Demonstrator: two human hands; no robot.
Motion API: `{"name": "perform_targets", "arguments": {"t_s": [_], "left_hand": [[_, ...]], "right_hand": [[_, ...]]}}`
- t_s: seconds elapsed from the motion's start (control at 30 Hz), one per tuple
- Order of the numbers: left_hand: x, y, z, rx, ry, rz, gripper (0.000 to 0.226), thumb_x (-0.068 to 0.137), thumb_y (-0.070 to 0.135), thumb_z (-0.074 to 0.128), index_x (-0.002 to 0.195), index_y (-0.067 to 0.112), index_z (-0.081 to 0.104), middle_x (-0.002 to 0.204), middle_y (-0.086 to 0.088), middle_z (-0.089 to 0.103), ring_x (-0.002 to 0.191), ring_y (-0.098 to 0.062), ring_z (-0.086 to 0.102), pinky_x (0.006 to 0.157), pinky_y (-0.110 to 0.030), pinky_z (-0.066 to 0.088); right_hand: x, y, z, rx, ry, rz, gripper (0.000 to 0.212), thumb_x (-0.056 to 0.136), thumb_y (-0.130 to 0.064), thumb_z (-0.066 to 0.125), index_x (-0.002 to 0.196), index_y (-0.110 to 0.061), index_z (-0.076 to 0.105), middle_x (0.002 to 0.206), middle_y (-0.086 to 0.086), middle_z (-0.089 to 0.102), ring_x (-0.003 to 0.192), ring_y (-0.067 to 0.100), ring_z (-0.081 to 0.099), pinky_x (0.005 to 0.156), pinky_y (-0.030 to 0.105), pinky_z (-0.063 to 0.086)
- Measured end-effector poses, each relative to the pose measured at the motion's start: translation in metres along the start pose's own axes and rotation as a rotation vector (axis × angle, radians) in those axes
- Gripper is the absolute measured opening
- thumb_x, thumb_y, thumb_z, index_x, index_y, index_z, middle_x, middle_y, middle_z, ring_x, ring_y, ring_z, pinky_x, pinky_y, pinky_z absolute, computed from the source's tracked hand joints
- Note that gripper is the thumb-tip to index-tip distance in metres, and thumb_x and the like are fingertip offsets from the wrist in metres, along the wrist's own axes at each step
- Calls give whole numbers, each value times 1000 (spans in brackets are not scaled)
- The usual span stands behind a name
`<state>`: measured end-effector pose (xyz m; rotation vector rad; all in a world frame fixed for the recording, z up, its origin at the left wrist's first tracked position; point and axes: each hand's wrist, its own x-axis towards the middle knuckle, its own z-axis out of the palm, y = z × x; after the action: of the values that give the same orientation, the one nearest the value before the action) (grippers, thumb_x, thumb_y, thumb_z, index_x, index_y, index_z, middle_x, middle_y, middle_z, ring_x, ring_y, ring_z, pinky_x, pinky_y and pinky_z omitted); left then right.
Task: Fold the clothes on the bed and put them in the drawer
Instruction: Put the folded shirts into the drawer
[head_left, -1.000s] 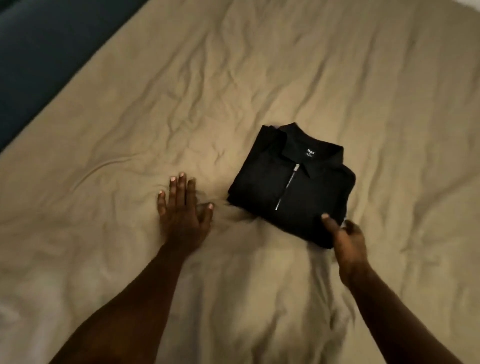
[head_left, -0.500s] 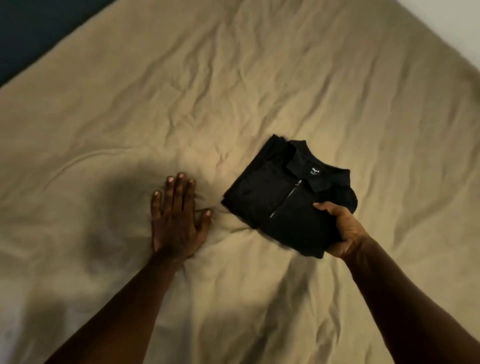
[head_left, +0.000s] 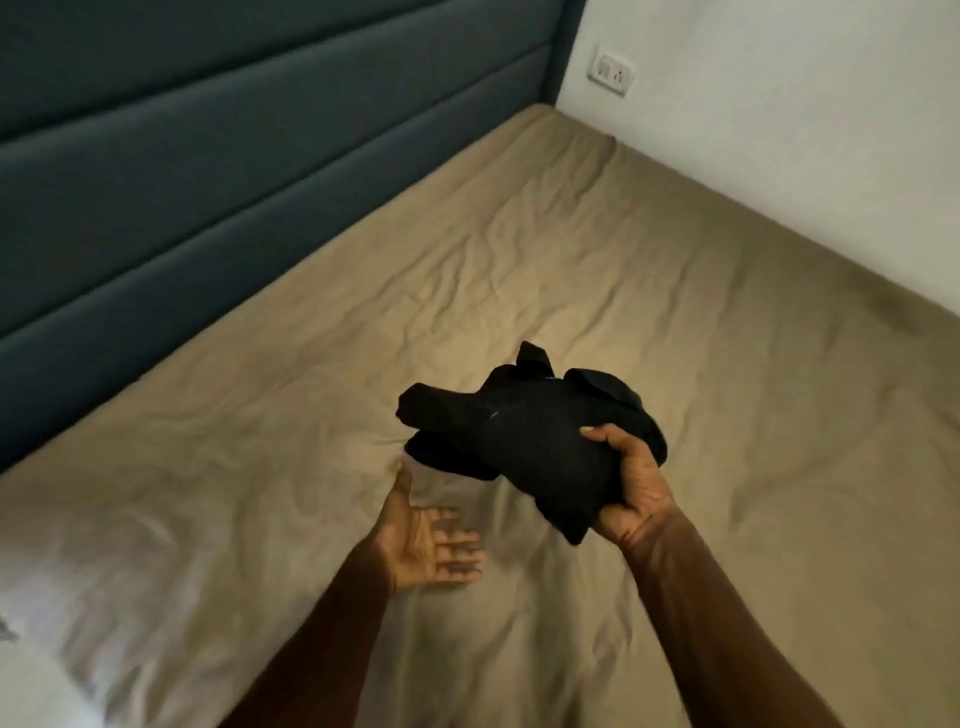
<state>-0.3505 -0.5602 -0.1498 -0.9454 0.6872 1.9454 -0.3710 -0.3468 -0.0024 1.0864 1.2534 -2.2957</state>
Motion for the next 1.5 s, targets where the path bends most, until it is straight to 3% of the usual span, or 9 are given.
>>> {"name": "perform_targets", "arguments": {"t_s": [0.23, 0.3, 0.4, 0.47, 0.6, 0.9, 1.0, 1.2, 1.5], "left_hand": [[-214, -68, 30, -379, -190, 630, 82, 83, 77, 52, 134, 14, 68, 139, -17, 64, 119, -40, 67, 93, -58, 57], [-283, -100, 7, -367, -128, 812, 73, 83, 64, 66, 137, 14, 66, 141, -15, 62, 124, -34, 64, 100, -51, 55], [-340, -139, -30, -230, -51, 908, 35, 83, 37, 67, 99, 10, 83, 106, -13, 78, 96, -27, 76, 78, -37, 63], [-392, -195, -79, -276, 51, 985, 49, 60, 30, 93, 101, 6, 82, 106, -17, 77, 94, -31, 76, 79, -39, 63], [-470, -336, -171, -482, 308, 1038, 88, 40, 30, 103, 118, 2, 75, 122, -24, 71, 110, -39, 69, 98, -48, 55], [-508, -708, -211, -965, 887, 1183, 56, 77, 15, 83, 128, -2, 66, 122, -23, 71, 110, -40, 70, 97, -47, 57], [-488, -811, -191, -1205, 910, 1192, 44, 85, 9, 77, 127, 4, 66, 112, -19, 76, 99, -35, 75, 77, -39, 61], [-449, -993, -150, -1589, 886, 1219, 54, 74, 4, 81, 125, 1, 65, 114, -29, 72, 96, -43, 73, 80, -46, 61], [-413, -1113, -171, -1895, 929, 1167, 44, 86, -1, 70, 129, 3, 64, 118, -26, 72, 107, -47, 70, 97, -53, 54]], "right_hand": [[-156, 15, -3, -507, -282, -8, 38, 81, -7, 69, 119, -8, 70, 109, 16, 76, 104, 37, 71, 88, 46, 57], [-193, 42, 8, -720, -349, -122, 40, 81, -6, 73, 120, -11, 67, 104, 10, 78, 100, 30, 73, 88, 45, 59], [-225, 86, 18, -846, -424, -198, 39, 80, -6, 77, 117, -15, 68, 101, 6, 78, 96, 25, 74, 90, 46, 59], [-259, 134, 37, -972, -584, -184, 40, 75, -8, 81, 112, -17, 69, 98, 4, 79, 94, 24, 75, 90, 46, 59], [-325, 241, 69, -1248, -923, -106, 37, 78, -8, 82, 109, -20, 66, 94, -1, 78, 92, 21, 74, 86, 43, 59], [-517, 468, -20, -1739, -1512, 162, 41, 79, -17, 85, 113, -15, 63, 103, 3, 74, 92, 22, 70, 82, 38, 55], [-568, 510, -87, -1836, -1606, 248, 40, 76, -9, 86, 111, -11, 67, 91, 8, 79, 81, 28, 76, 71, 36, 56], [-649, 579, -238, -2038, -1694, 379, 67, 52, -21, 92, 114, -12, 69, 99, 9, 79, 89, 31, 76, 84, 46, 61], [-714, 679, -323, -2321, -1830, 428, 64, 51, -28, 87, 110, -22, 62, 109, 5, 73, 102, 29, 70, 98, 51, 56]]}}
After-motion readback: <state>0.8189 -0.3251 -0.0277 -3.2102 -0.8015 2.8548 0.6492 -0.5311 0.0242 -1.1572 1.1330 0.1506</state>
